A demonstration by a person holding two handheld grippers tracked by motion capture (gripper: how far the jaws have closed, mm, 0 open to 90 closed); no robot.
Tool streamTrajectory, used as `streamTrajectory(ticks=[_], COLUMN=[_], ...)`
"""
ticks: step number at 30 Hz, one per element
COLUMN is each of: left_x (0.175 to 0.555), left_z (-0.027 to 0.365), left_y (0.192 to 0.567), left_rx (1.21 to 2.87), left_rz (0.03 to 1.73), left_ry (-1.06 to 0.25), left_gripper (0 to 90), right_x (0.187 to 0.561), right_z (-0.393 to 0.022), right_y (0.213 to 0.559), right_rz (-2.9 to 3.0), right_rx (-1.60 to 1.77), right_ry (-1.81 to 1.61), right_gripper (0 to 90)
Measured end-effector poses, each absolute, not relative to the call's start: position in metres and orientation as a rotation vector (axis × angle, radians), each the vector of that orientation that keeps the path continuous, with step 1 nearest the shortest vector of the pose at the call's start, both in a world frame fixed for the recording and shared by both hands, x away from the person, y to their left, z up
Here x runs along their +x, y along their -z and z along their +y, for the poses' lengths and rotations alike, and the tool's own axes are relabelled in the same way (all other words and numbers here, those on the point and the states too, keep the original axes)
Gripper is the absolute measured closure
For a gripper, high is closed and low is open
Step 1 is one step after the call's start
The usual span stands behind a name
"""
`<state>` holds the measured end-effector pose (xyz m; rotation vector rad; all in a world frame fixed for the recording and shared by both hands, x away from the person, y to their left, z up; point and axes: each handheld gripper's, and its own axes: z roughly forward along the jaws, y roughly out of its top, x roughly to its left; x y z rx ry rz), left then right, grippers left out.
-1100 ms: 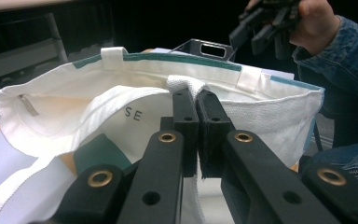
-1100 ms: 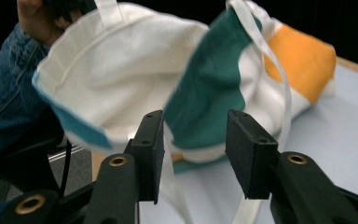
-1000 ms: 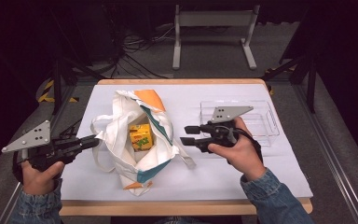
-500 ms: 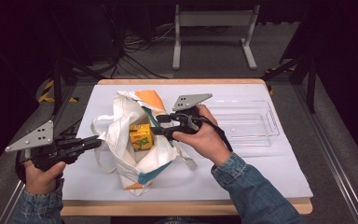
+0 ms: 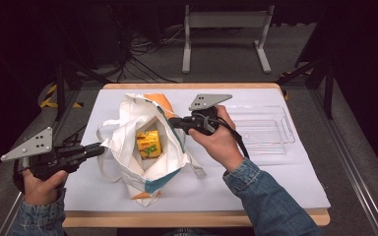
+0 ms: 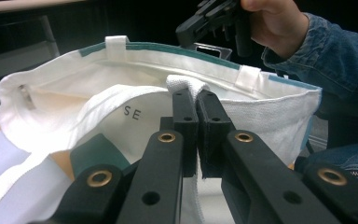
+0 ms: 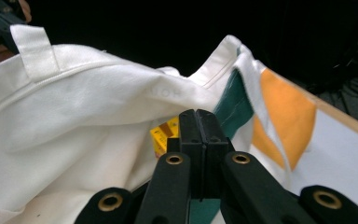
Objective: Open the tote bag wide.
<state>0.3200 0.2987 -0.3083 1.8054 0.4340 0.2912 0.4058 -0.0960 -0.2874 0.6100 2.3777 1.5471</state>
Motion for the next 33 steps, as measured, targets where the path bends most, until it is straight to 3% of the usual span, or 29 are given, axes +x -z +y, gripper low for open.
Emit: streamTrajectory(ticks=[7,12,17,19,25,33], left_x=[0.32,0.319,0.318,0.318,0.318,0.32], left_z=[0.297,0.294,0.293,0.293,0.296,0.312], left_y=[0.308,0.307,0.307,0.307,0.306,0.31], left_rx=[1.809,1.811,1.807,1.808,1.806,1.772], left_rz=[0.429,0.417,0.414,0.413,0.415,0.449], left_ry=[-0.292,-0.291,-0.284,-0.283,-0.293,-0.293], left_gripper=[87.6,87.6,87.5,87.5,87.5,87.5], right_x=[0.407,0.401,0.397,0.398,0.405,0.404], right_z=[-0.117,-0.104,-0.082,-0.079,-0.074,-0.106], right_y=[0.28,0.284,0.292,0.293,0.3,0.3], right_rz=[2.339,2.379,2.452,2.461,2.489,2.397], right_rx=[0.656,0.608,0.594,0.595,0.617,0.687], right_ry=[-1.563,-1.575,-1.587,-1.571,-1.512,-1.504], right_gripper=[90.0,89.5,65.5,63.3,82.5,87.5])
